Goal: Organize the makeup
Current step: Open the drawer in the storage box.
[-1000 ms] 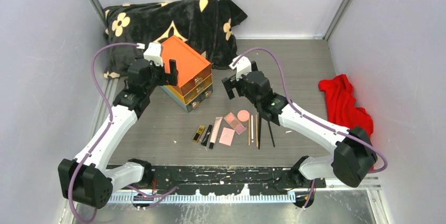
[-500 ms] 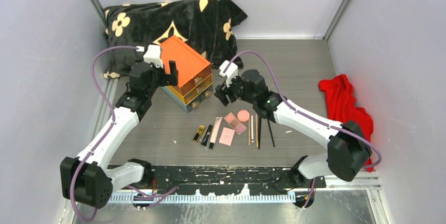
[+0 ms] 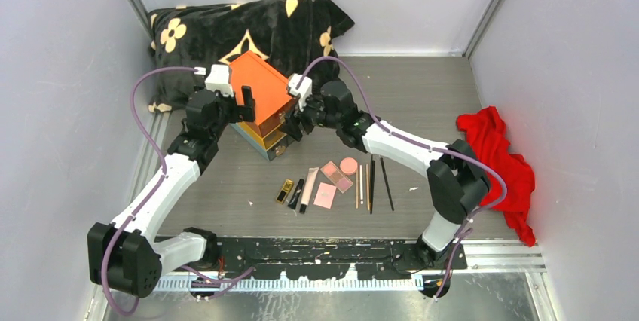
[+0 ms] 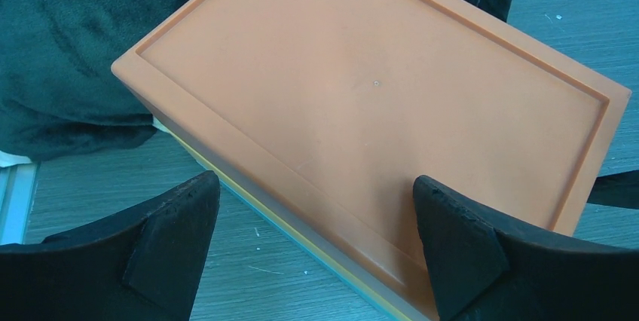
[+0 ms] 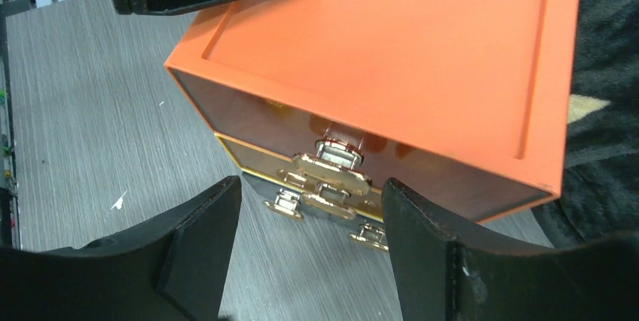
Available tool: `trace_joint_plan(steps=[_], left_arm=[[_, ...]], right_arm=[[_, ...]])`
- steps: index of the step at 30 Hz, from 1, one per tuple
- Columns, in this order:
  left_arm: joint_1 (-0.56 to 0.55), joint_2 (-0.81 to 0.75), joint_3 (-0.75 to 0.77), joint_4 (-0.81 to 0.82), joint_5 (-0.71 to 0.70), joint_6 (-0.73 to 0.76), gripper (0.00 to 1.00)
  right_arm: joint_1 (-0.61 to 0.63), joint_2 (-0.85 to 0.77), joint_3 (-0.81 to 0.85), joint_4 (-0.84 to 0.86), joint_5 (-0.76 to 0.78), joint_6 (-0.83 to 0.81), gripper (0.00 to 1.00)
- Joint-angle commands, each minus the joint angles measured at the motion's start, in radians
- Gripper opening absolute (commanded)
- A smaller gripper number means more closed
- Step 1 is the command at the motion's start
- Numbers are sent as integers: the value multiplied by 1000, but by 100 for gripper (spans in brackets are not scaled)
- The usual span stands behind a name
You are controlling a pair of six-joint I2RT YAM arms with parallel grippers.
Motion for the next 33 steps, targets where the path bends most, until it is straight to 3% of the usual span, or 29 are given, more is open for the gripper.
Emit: trace_joint_plan(steps=[1, 14, 26, 33], left_arm=[[0, 10, -5, 18, -10, -12, 99], [0, 35, -20, 35, 2, -36, 97], [-1, 47, -29, 44, 13, -38, 96], [1, 53, -35, 46, 13, -36, 96]], right_arm=[[4, 33, 76, 85, -33, 46, 73], [11, 56, 46, 226, 86, 173, 65], [131, 45, -62, 386, 424, 131, 65], [138, 19, -103, 431, 519, 123, 66]])
